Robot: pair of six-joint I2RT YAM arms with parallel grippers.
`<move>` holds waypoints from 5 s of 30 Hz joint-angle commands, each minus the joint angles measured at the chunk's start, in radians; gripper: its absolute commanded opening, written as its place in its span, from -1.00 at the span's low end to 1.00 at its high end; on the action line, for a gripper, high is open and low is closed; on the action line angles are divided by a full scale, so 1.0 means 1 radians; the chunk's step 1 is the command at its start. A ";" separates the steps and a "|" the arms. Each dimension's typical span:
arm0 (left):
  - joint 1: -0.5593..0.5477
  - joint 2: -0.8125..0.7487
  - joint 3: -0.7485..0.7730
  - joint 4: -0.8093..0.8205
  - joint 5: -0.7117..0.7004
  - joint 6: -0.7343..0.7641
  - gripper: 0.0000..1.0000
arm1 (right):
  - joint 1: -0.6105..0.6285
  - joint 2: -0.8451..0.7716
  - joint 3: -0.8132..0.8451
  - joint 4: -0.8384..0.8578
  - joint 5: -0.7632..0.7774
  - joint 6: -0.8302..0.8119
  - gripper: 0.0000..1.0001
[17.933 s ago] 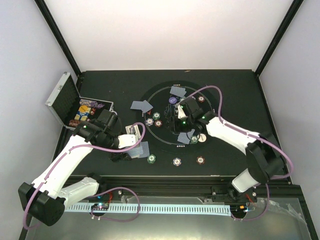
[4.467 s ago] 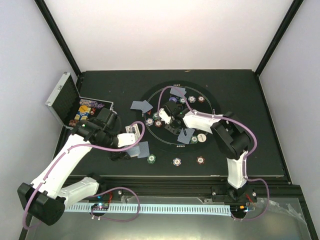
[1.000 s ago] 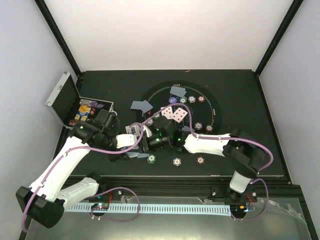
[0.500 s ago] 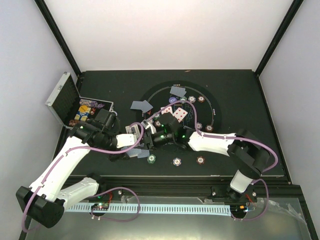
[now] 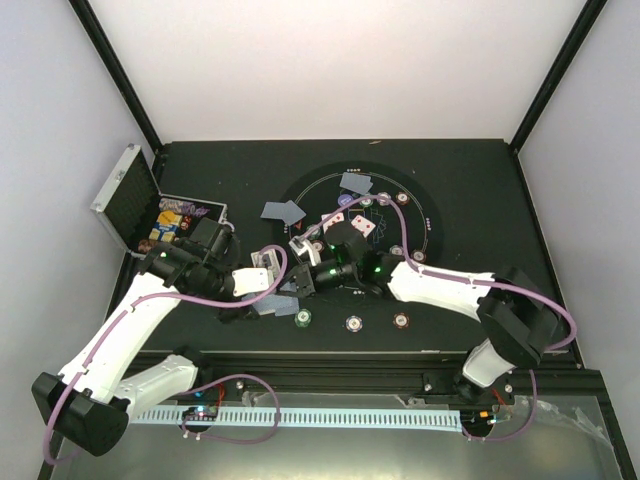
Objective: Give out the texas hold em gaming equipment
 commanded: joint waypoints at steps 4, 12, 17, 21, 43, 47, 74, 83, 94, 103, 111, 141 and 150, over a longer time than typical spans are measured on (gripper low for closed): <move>0.003 -0.003 0.028 -0.008 0.026 0.009 -0.97 | -0.029 -0.072 -0.008 -0.121 0.042 -0.056 -0.84; 0.003 -0.002 0.026 -0.007 0.021 0.009 -0.97 | -0.098 -0.145 -0.009 -0.212 0.021 -0.122 -0.97; 0.003 -0.001 0.029 -0.011 0.017 0.011 -0.97 | -0.191 -0.189 0.003 -0.301 -0.010 -0.198 -0.98; 0.003 0.000 0.033 -0.013 0.011 0.013 -0.97 | -0.261 -0.203 0.034 -0.379 -0.030 -0.269 -0.98; 0.004 -0.001 0.022 -0.019 -0.005 0.009 -0.97 | -0.178 0.290 0.313 -0.267 1.473 -1.388 -0.98; 0.003 -0.003 0.028 -0.020 -0.002 0.008 -0.97 | -0.174 0.379 0.326 -0.226 1.445 -1.461 -0.98; 0.004 -0.018 0.048 -0.044 -0.005 0.010 -0.97 | -0.164 0.266 0.361 -0.492 1.238 -1.225 0.49; 0.004 -0.020 0.055 -0.043 0.004 0.005 -0.97 | -0.271 -0.003 0.329 -0.546 0.999 -0.735 0.88; 0.004 -0.005 0.069 -0.040 0.020 -0.002 -0.97 | -0.325 -0.186 0.108 -0.473 0.215 -0.388 0.76; 0.004 0.005 0.066 -0.029 0.036 -0.002 -0.97 | -0.105 -0.215 -0.030 -0.318 0.162 -0.184 0.72; 0.004 0.010 0.069 -0.029 0.043 -0.002 -0.97 | 0.006 -0.135 -0.068 -0.067 0.091 -0.005 0.65; 0.004 0.004 0.067 -0.029 0.049 0.005 -0.97 | 0.035 0.150 -0.047 0.270 0.040 0.234 0.34; 0.004 0.001 0.066 -0.028 0.046 0.007 -0.97 | -0.001 0.093 -0.081 0.099 0.080 0.120 0.08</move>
